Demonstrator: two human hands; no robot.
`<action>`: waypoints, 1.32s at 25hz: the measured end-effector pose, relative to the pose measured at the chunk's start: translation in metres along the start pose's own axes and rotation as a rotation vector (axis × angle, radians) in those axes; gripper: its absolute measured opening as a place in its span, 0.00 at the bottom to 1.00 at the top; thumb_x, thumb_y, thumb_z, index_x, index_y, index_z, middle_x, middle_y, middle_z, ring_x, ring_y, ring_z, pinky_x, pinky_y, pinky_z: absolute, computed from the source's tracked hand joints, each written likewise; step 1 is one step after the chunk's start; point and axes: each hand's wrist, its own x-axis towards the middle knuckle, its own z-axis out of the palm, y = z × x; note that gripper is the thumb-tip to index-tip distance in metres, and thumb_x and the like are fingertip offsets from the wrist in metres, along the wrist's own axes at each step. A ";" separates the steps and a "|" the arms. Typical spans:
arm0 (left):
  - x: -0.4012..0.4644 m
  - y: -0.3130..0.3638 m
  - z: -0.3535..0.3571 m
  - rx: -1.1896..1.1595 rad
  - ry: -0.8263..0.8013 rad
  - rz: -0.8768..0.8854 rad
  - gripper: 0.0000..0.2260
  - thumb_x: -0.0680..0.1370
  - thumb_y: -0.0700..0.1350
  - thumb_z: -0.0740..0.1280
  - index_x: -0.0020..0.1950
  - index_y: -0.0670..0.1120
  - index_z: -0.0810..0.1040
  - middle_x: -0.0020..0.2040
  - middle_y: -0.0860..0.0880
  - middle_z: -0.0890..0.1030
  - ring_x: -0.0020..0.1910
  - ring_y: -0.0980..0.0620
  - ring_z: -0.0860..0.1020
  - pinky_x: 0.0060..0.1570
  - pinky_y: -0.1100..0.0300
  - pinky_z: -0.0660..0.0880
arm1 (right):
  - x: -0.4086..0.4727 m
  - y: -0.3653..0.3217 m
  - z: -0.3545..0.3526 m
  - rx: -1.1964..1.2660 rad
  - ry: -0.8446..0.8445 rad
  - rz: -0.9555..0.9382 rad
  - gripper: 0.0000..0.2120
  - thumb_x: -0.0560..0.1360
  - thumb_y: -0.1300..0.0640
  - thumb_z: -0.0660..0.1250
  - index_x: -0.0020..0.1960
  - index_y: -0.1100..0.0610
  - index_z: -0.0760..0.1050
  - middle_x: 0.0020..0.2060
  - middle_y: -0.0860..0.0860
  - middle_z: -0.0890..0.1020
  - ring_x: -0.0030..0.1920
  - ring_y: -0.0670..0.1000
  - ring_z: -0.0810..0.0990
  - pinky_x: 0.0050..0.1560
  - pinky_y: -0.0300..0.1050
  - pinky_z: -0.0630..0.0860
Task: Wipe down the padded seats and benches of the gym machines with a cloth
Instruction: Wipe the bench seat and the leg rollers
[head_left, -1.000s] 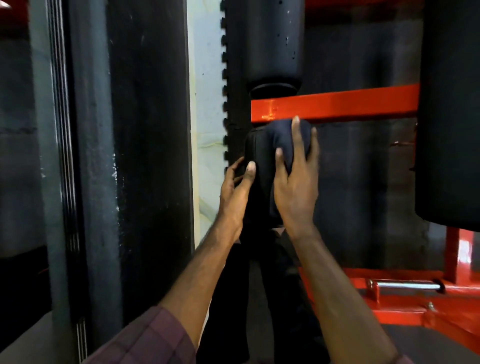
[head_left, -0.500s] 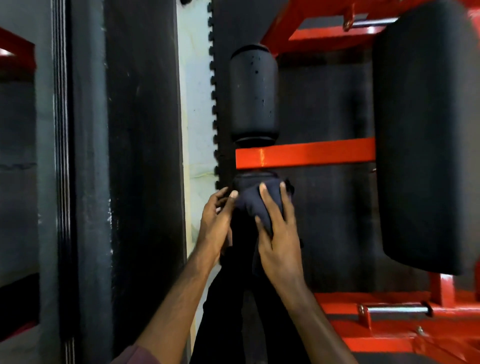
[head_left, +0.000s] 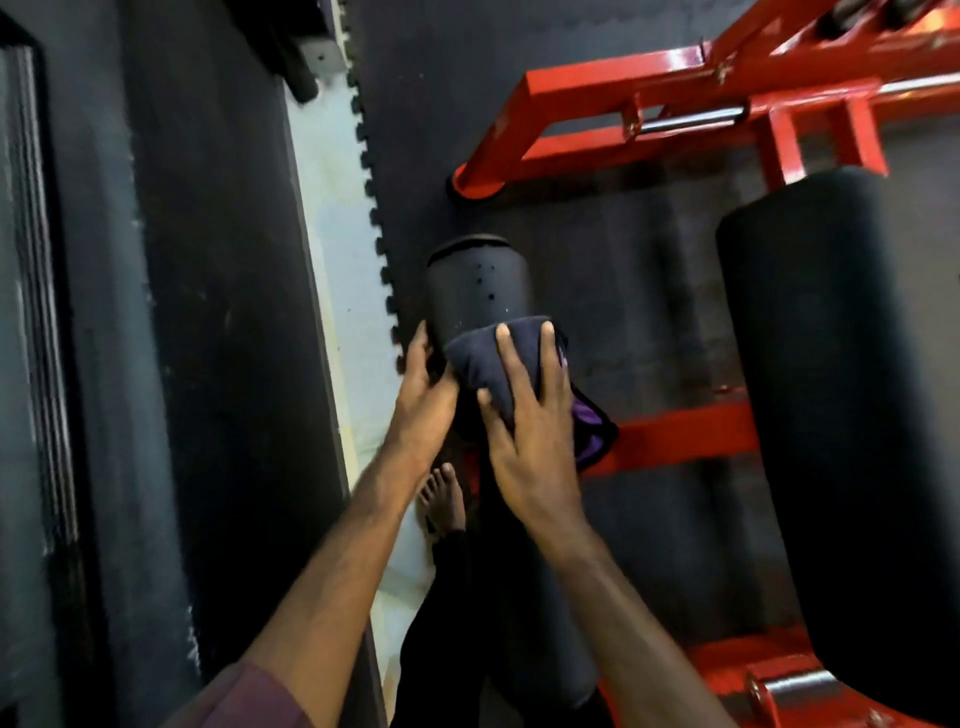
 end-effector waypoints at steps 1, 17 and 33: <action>0.004 -0.001 0.001 0.039 -0.016 0.015 0.37 0.78 0.65 0.69 0.83 0.63 0.57 0.79 0.54 0.72 0.75 0.53 0.73 0.76 0.46 0.70 | 0.015 0.000 0.005 -0.054 0.012 0.010 0.30 0.84 0.41 0.57 0.84 0.37 0.53 0.86 0.47 0.48 0.84 0.57 0.54 0.80 0.61 0.61; 0.007 -0.003 0.015 0.003 0.103 0.038 0.40 0.71 0.73 0.73 0.79 0.71 0.60 0.77 0.52 0.71 0.74 0.50 0.74 0.71 0.43 0.75 | 0.129 -0.020 -0.003 -0.076 -0.010 0.023 0.28 0.84 0.41 0.59 0.82 0.32 0.55 0.85 0.45 0.51 0.76 0.63 0.66 0.72 0.63 0.70; -0.029 -0.010 -0.004 0.052 0.013 0.113 0.39 0.77 0.52 0.78 0.82 0.66 0.61 0.74 0.58 0.68 0.70 0.61 0.75 0.67 0.45 0.79 | 0.036 0.013 -0.034 0.033 -0.212 -0.084 0.33 0.84 0.33 0.53 0.84 0.36 0.45 0.85 0.44 0.46 0.84 0.54 0.52 0.81 0.53 0.53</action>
